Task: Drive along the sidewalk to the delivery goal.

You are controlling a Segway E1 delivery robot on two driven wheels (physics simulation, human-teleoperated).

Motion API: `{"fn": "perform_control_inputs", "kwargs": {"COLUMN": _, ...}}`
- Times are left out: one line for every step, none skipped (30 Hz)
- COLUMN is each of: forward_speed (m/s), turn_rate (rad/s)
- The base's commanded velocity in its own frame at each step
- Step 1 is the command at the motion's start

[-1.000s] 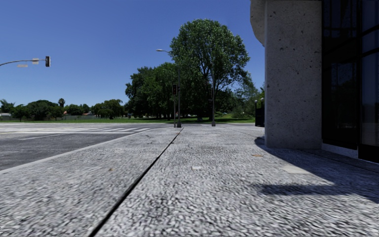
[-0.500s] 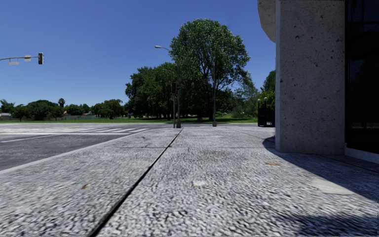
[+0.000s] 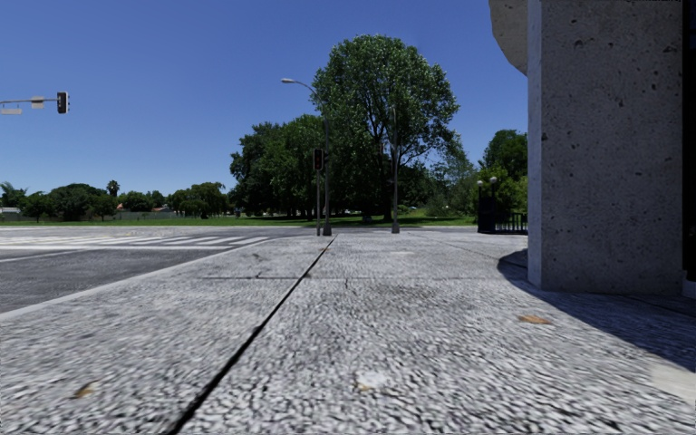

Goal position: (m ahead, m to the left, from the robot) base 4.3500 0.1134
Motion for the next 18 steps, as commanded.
{"fn": "perform_control_inputs", "kwargs": {"forward_speed": 1.15, "turn_rate": 0.00}}
{"fn": "perform_control_inputs", "kwargs": {"forward_speed": 1.15, "turn_rate": 0.00}}
{"fn": "perform_control_inputs", "kwargs": {"forward_speed": 1.15, "turn_rate": 0.00}}
{"fn": "perform_control_inputs", "kwargs": {"forward_speed": 1.15, "turn_rate": 0.00}}
{"fn": "perform_control_inputs", "kwargs": {"forward_speed": 1.14, "turn_rate": 0.00}}
{"fn": "perform_control_inputs", "kwargs": {"forward_speed": 1.14, "turn_rate": 0.00}}
{"fn": "perform_control_inputs", "kwargs": {"forward_speed": 1.14, "turn_rate": 0.00}}
{"fn": "perform_control_inputs", "kwargs": {"forward_speed": 1.14, "turn_rate": 0.00}}
{"fn": "perform_control_inputs", "kwargs": {"forward_speed": 1.14, "turn_rate": 0.00}}
{"fn": "perform_control_inputs", "kwargs": {"forward_speed": 1.14, "turn_rate": 0.00}}
{"fn": "perform_control_inputs", "kwargs": {"forward_speed": 1.14, "turn_rate": 0.00}}
{"fn": "perform_control_inputs", "kwargs": {"forward_speed": 1.09, "turn_rate": 0.00}}
{"fn": "perform_control_inputs", "kwargs": {"forward_speed": 1.09, "turn_rate": 0.00}}
{"fn": "perform_control_inputs", "kwargs": {"forward_speed": 1.05, "turn_rate": 0.00}}
{"fn": "perform_control_inputs", "kwargs": {"forward_speed": 1.04, "turn_rate": 0.00}}
{"fn": "perform_control_inputs", "kwargs": {"forward_speed": 1.04, "turn_rate": 0.00}}
{"fn": "perform_control_inputs", "kwargs": {"forward_speed": 1.03, "turn_rate": 0.00}}
{"fn": "perform_control_inputs", "kwargs": {"forward_speed": 1.03, "turn_rate": 0.00}}
